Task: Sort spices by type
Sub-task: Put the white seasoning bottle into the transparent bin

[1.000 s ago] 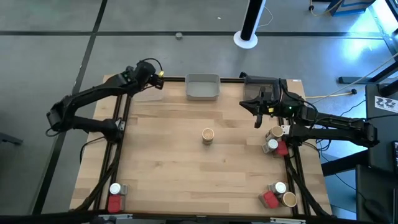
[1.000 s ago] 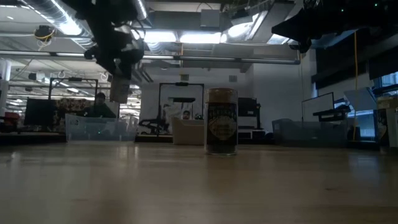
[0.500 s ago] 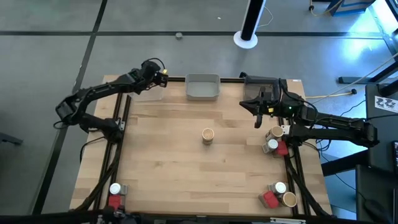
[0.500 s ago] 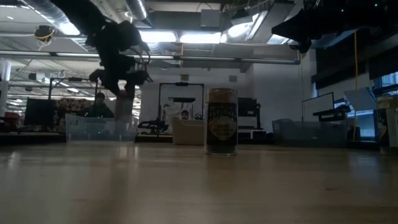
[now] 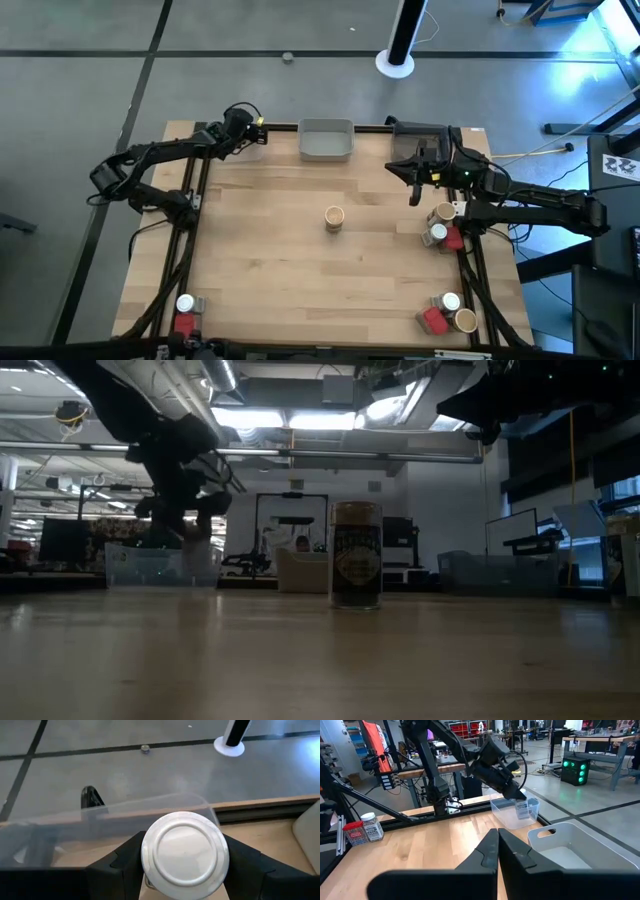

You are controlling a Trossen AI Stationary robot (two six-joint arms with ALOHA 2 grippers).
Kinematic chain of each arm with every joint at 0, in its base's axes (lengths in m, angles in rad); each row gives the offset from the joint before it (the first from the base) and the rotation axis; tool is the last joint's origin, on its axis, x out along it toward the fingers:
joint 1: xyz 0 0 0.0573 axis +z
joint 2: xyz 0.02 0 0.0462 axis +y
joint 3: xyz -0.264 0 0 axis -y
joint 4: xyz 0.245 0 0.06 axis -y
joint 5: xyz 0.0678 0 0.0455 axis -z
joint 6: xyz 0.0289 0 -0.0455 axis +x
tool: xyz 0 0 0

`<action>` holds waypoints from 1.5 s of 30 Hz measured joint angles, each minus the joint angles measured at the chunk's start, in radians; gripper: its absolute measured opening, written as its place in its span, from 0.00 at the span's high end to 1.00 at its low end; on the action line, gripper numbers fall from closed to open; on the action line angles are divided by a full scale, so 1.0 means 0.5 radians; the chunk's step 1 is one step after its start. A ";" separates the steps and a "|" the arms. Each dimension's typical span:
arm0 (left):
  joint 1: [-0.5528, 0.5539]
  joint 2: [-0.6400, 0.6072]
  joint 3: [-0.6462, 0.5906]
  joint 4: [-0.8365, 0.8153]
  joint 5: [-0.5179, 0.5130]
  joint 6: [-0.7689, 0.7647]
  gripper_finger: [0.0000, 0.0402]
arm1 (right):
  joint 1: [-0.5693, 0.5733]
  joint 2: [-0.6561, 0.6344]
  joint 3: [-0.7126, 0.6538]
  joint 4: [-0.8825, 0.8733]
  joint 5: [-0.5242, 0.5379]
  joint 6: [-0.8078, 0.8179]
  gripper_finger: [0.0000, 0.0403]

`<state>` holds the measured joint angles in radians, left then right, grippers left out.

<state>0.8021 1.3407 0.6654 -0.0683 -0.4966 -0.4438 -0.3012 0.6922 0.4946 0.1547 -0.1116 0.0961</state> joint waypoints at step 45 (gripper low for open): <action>-0.330 -0.775 -0.014 0.071 0.569 0.476 0.34 | -0.001 0.000 0.000 -0.050 0.048 0.007 0.97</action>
<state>0.6369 0.9532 0.6582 -0.0329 -0.2123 -0.2057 -0.3016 0.6922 0.4946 0.1299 -0.0875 0.0994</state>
